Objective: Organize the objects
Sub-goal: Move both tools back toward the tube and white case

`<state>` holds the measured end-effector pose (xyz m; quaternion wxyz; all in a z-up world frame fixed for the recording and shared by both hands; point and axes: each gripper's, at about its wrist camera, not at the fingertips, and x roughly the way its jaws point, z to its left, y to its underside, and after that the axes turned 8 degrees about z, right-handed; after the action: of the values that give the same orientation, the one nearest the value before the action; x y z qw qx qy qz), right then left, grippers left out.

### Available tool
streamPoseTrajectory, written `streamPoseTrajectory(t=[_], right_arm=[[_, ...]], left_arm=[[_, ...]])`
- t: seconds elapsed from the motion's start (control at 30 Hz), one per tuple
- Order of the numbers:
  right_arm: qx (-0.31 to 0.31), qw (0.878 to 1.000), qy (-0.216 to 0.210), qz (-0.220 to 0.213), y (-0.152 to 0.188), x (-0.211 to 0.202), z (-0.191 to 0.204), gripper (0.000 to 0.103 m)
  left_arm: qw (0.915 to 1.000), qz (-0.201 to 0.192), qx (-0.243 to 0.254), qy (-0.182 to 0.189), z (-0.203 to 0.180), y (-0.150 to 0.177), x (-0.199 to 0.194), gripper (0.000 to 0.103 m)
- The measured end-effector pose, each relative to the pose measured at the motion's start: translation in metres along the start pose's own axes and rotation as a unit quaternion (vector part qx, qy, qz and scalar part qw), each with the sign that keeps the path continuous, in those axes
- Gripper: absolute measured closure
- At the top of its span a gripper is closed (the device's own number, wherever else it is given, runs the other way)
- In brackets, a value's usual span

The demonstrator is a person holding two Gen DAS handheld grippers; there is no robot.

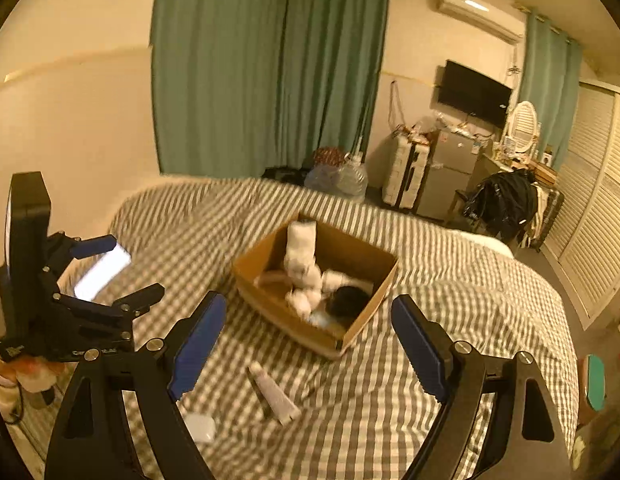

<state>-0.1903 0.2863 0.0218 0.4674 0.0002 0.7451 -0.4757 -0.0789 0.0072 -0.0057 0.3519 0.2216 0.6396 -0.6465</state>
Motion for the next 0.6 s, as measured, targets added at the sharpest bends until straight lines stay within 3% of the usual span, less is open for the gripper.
streamPoseTrajectory(t=[0.33, 0.43, 0.53, 0.6], right_arm=[[-0.045, 0.994, -0.043, 0.085, 0.063, 0.101, 0.010, 0.018], [-0.051, 0.993, -0.052, 0.096, 0.073, 0.118, 0.013, 0.018], [-0.048, 0.991, -0.065, 0.104, 0.081, 0.132, 0.013, 0.018], [-0.046, 0.991, -0.063, 0.112, 0.085, 0.141, 0.013, 0.018]], left_arm=[[0.9974, 0.072, -0.004, -0.003, -0.039, 0.080, 0.065, 0.009], [0.9924, 0.123, -0.001, 0.004, -0.042, 0.101, 0.087, 0.009], [0.9880, 0.153, -0.003, 0.021, -0.043, 0.117, 0.096, 0.009], [0.9853, 0.168, 0.021, 0.024, -0.054, 0.126, 0.100, 0.009]])
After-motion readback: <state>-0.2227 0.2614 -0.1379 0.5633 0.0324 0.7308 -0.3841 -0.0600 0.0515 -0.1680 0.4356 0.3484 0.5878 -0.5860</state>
